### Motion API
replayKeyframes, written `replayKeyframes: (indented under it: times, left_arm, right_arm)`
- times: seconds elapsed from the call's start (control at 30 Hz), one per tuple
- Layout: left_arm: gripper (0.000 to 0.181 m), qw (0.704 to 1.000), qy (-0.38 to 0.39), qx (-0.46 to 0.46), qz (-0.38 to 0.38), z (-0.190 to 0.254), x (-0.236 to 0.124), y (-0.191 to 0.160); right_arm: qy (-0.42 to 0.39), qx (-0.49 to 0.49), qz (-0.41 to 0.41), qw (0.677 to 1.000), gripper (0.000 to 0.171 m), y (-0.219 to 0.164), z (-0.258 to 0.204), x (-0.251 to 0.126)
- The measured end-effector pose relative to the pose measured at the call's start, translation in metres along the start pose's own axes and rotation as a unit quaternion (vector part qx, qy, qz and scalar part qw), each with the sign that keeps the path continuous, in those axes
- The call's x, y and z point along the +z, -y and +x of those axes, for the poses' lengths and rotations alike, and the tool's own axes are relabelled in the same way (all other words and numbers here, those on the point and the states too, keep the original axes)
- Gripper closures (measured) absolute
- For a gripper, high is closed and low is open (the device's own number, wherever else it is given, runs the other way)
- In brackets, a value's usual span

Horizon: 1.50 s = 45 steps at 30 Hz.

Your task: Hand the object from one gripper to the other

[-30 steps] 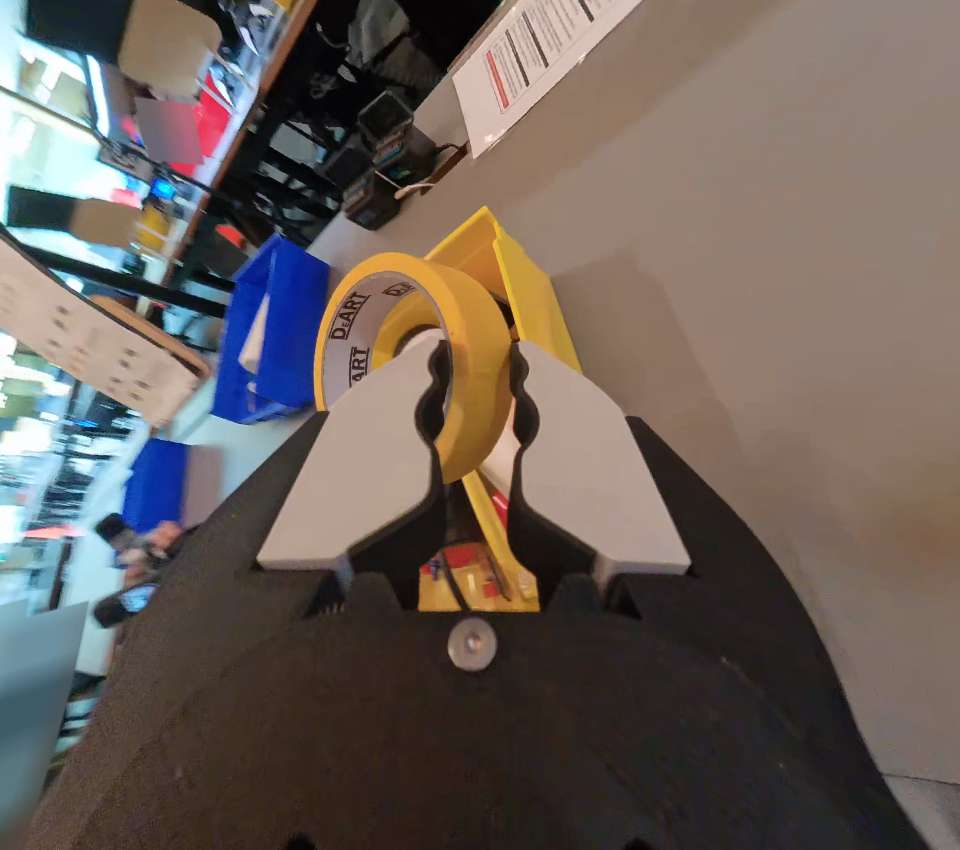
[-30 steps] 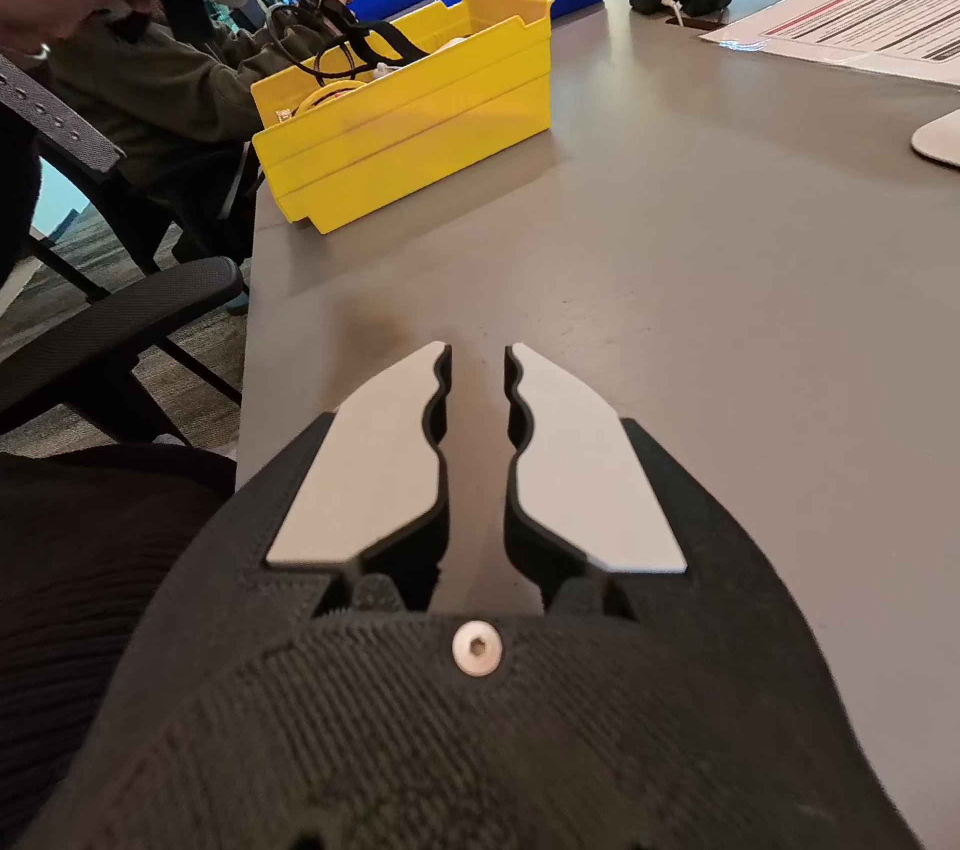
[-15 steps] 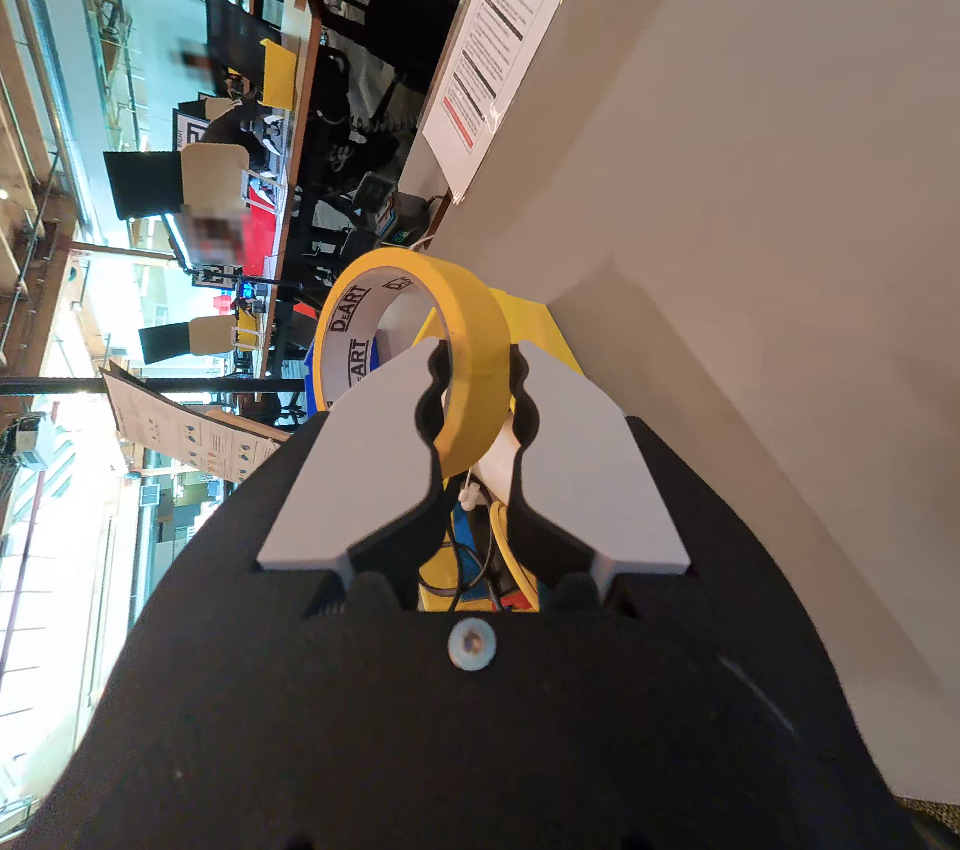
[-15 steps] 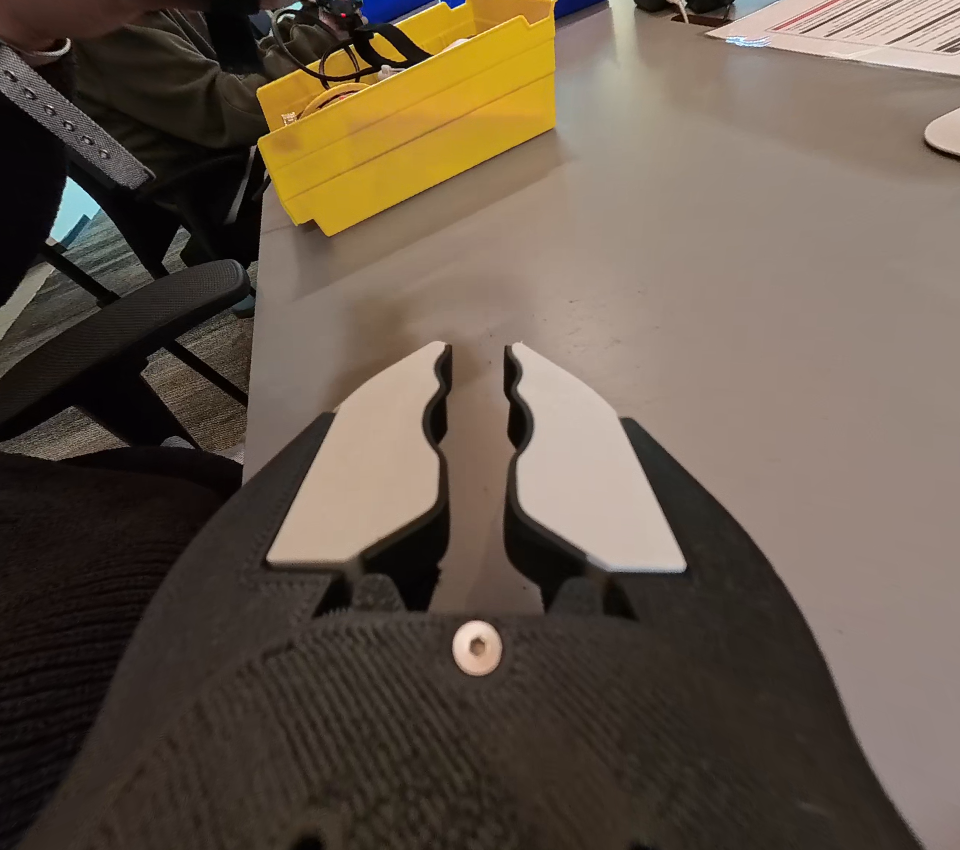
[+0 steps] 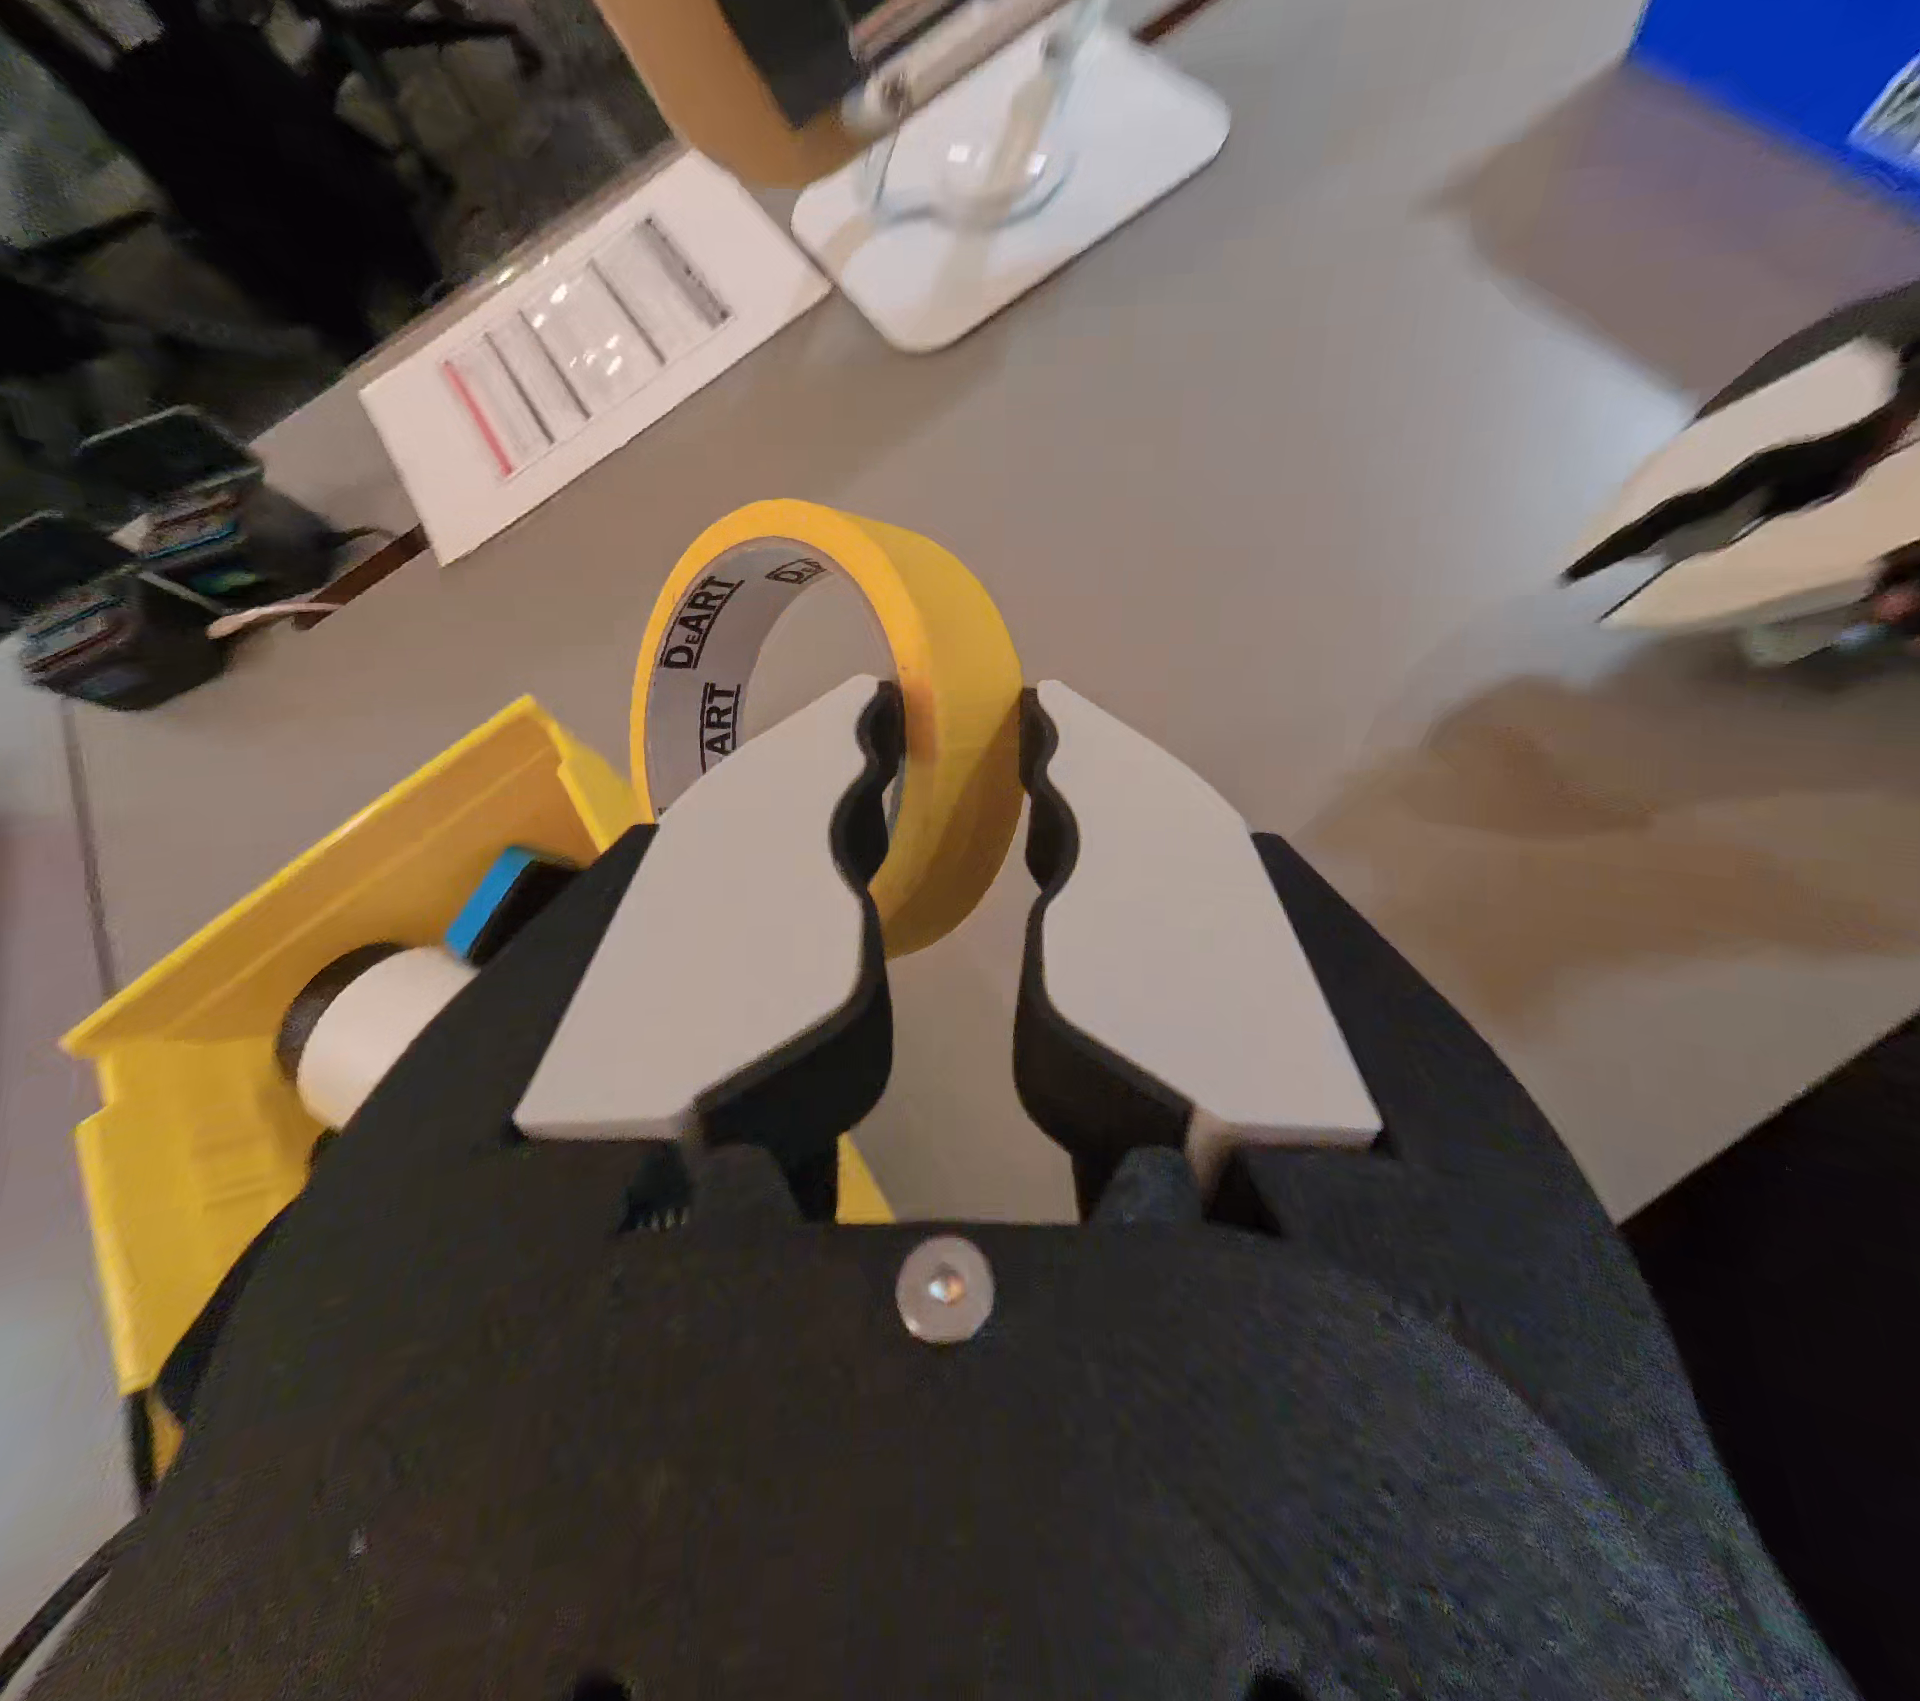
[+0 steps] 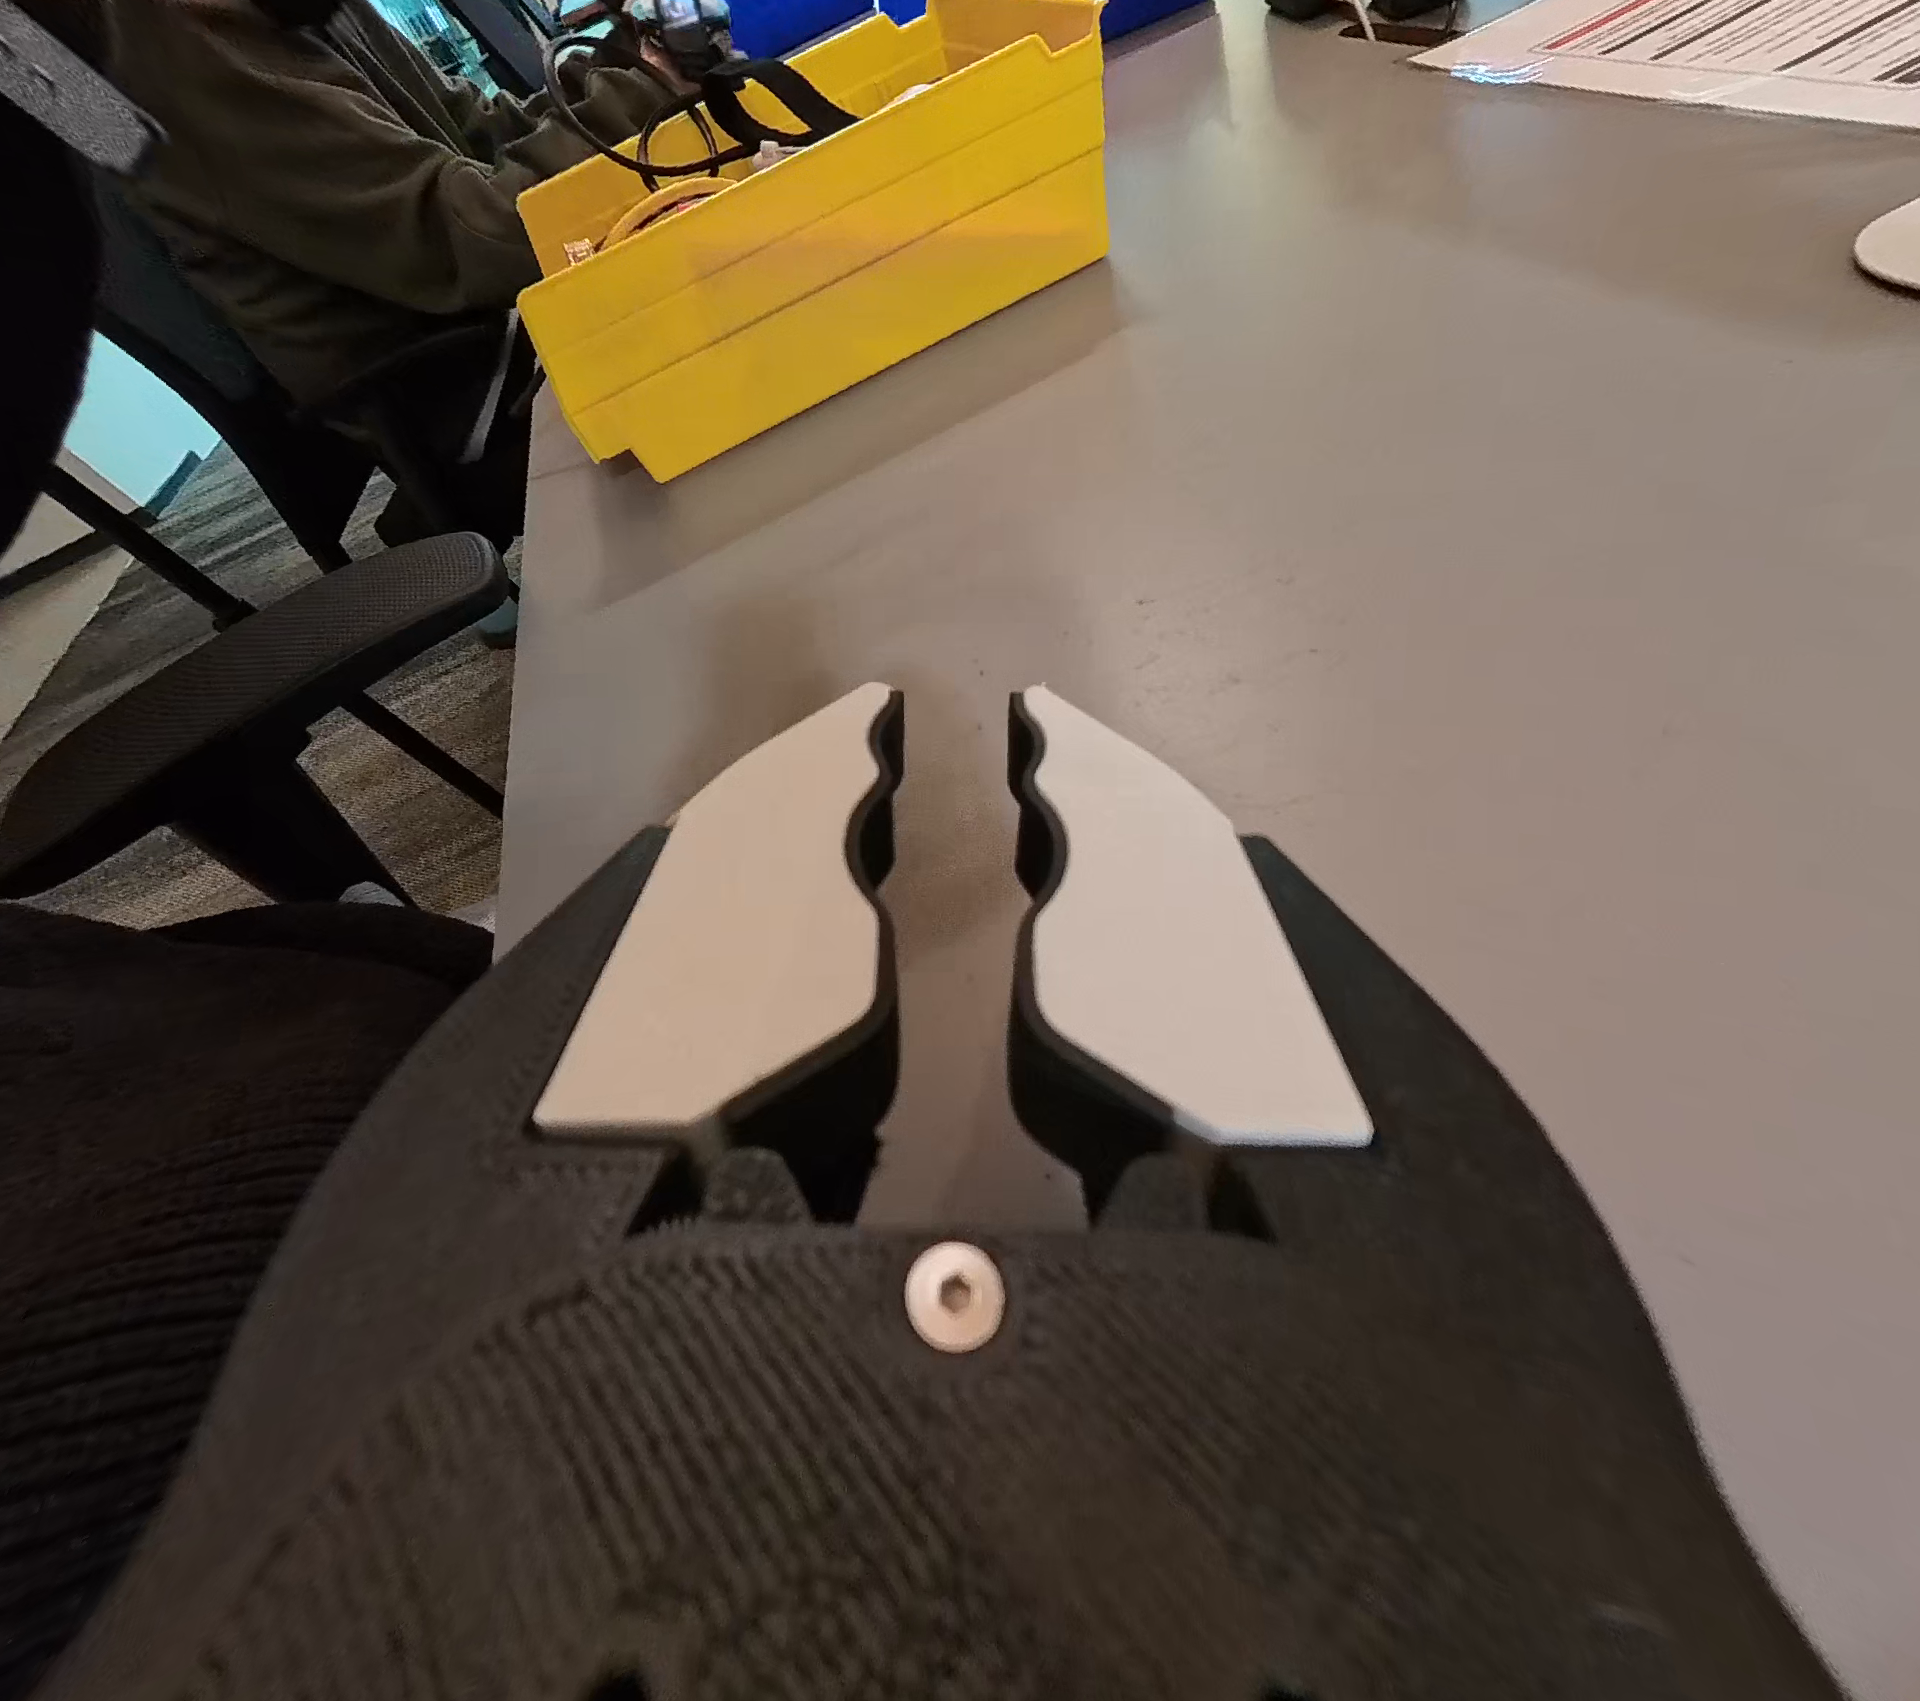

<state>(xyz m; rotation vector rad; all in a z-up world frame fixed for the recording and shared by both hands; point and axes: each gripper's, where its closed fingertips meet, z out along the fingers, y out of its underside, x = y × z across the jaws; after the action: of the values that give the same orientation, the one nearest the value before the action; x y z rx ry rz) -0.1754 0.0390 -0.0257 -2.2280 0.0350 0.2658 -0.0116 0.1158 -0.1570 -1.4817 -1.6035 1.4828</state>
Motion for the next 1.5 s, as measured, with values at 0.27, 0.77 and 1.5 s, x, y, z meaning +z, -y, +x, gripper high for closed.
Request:
replayKeyframes:
  times: [0.27, 0.77, 1.5]
  left_arm:
    - [0.159, 0.998, -0.054, -0.018, 0.021, 0.013, -0.022, 0.022]
    - [0.159, 0.997, -0.022, -0.054, 0.053, -0.006, -0.04, 0.016]
    - [0.158, 0.998, -0.03, -0.031, 0.035, 0.013, -0.029, 0.003]
  right_arm:
    - [0.0, 0.007, 0.0, 1.0, 0.152, 0.0, 0.002, 0.0]
    - [0.0, 0.003, 0.003, 1.0, 0.152, 0.001, 0.001, -0.001]
    - [0.0, 0.004, 0.002, 1.0, 0.152, 0.001, 0.001, -0.001]
